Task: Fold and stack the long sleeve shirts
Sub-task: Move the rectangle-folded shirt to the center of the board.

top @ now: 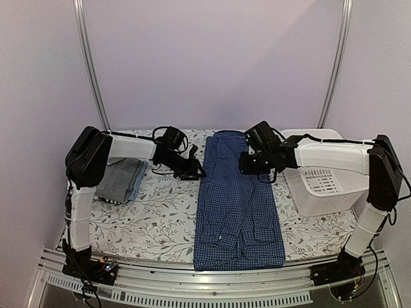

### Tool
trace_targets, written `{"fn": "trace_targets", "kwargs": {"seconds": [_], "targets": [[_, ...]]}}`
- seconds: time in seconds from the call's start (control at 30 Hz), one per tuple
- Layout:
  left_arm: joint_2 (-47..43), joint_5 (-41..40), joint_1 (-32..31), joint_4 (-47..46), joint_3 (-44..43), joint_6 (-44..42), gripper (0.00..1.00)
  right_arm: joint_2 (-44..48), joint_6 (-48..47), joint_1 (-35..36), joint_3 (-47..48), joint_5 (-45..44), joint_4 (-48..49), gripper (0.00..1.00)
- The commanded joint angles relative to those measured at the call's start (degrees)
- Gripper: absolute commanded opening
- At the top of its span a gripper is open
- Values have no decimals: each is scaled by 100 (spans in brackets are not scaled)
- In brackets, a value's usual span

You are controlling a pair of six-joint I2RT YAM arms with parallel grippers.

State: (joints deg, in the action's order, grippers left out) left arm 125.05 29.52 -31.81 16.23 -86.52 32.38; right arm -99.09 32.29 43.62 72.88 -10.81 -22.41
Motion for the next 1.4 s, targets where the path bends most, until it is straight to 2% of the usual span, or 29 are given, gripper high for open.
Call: {"fn": "trace_targets", "kwargs": {"seconds": [0.0, 0.27, 0.4, 0.53, 0.83, 1.03, 1.3, 1.37], "targets": [[465, 24, 109, 198, -505, -163, 37, -642, -254, -200, 291, 37, 444, 21], [653, 122, 104, -87, -318, 48, 25, -1481, -426, -371, 690, 87, 527, 20], [738, 381, 100, -370, -191, 181, 12, -1865, -482, -377, 839, -4, 467, 23], [730, 423, 141, -519, -44, 299, 0, -2100, -496, -374, 983, -47, 393, 29], [442, 381, 685, -627, 595, 277, 0, -2627, -632, -377, 1860, 192, -30, 44], [132, 281, 1298, -558, 994, 133, 0, -2937, -728, -371, 2703, 439, -251, 48], [71, 147, 1853, -115, 717, -117, 0, -3039, -845, -371, 3269, 672, -301, 49], [-16, 82, 1839, -11, 615, -200, 5, -3008, -868, -371, 3293, 839, -218, 49]]}}
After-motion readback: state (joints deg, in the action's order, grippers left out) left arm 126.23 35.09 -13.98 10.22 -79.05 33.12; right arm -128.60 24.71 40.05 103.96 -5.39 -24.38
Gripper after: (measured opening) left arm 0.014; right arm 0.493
